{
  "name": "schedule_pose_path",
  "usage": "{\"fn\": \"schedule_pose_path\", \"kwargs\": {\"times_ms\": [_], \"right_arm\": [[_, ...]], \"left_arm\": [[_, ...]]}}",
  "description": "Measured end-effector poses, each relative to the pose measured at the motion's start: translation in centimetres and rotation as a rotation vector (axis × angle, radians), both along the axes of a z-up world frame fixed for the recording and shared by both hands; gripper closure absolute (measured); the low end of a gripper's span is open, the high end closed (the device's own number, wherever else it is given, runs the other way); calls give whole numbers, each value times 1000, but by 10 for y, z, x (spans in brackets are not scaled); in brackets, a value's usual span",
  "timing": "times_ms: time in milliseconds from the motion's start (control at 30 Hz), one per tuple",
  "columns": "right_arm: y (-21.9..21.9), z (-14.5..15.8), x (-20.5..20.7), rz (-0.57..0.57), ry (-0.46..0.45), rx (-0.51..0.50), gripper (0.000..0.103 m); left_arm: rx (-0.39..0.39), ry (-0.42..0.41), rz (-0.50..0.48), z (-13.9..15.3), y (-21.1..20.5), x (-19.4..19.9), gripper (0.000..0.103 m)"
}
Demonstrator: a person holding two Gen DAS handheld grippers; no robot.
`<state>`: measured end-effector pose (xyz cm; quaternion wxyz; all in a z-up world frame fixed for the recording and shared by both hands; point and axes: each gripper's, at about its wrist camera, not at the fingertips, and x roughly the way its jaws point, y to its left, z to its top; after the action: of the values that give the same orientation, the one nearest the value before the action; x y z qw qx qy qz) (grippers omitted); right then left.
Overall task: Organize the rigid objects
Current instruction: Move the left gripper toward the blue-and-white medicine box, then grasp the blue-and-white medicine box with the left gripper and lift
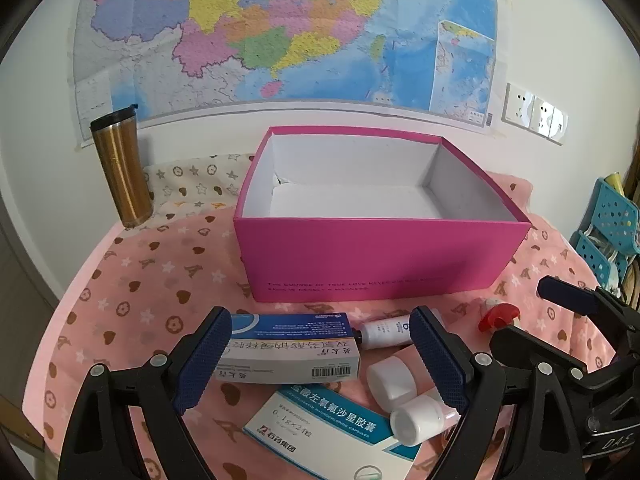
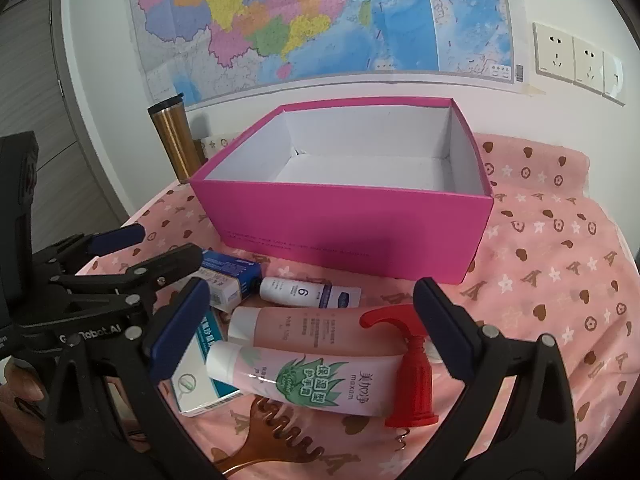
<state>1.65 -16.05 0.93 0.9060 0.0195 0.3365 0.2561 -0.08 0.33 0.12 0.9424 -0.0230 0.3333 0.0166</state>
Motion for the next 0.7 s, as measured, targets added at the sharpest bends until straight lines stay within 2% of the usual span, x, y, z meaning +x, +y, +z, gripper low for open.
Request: {"fn": "schedule_pose_path", "kwargs": {"times_ms": [367,567,700], "right_arm": [[7,-6,9,22,40,6,1],[21,-19,21,97,96,1,1],[39,-28,30,166,143,15,6]], "left_arm": [[-25,29,2,-5,8,8,11],[-41,94,26,-18,34,18,11],[-61,135,33,-28,53,22,11]]}}
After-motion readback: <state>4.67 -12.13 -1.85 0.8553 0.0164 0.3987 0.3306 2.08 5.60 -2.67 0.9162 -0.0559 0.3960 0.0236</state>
